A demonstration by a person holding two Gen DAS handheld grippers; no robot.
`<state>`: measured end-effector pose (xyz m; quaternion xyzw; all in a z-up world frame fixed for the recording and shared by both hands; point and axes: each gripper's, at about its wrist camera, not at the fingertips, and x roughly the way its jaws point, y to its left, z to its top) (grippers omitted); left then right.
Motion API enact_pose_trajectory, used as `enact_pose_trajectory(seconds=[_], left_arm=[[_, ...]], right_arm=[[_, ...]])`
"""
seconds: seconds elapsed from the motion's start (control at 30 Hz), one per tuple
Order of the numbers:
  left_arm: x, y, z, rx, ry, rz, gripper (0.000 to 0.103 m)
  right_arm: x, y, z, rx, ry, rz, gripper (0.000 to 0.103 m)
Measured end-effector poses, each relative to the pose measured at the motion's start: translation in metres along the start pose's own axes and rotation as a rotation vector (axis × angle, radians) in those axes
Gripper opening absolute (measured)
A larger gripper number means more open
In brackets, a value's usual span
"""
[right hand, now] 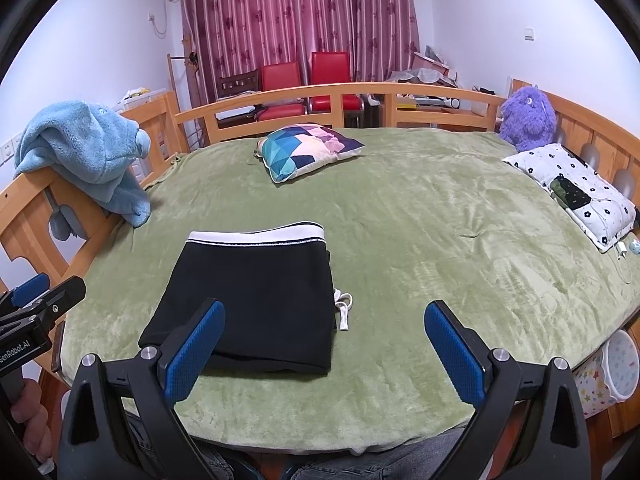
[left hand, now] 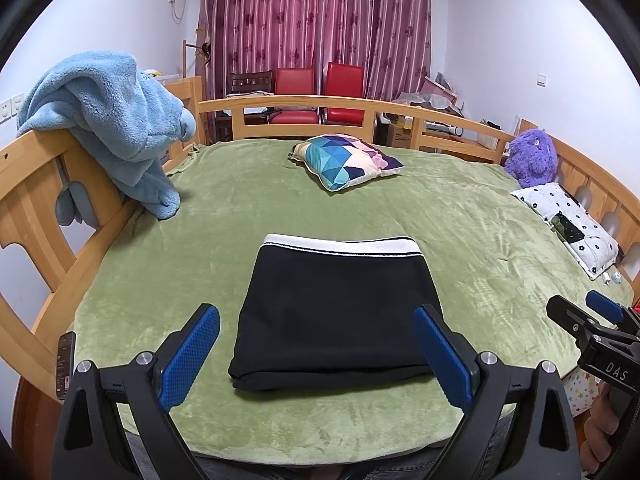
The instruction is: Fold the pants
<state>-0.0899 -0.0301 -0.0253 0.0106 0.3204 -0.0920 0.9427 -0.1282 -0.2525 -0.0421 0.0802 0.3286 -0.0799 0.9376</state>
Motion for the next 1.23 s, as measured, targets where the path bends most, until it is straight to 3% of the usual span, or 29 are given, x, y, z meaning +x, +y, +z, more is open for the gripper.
enact_pose_trajectory(seconds=[1.23], left_arm=[[0.01, 0.002, -0.002, -0.018, 0.018, 0.013, 0.098]], right_arm=[[0.006, 0.007, 0.0, -0.001, 0.001, -0.009, 0.099]])
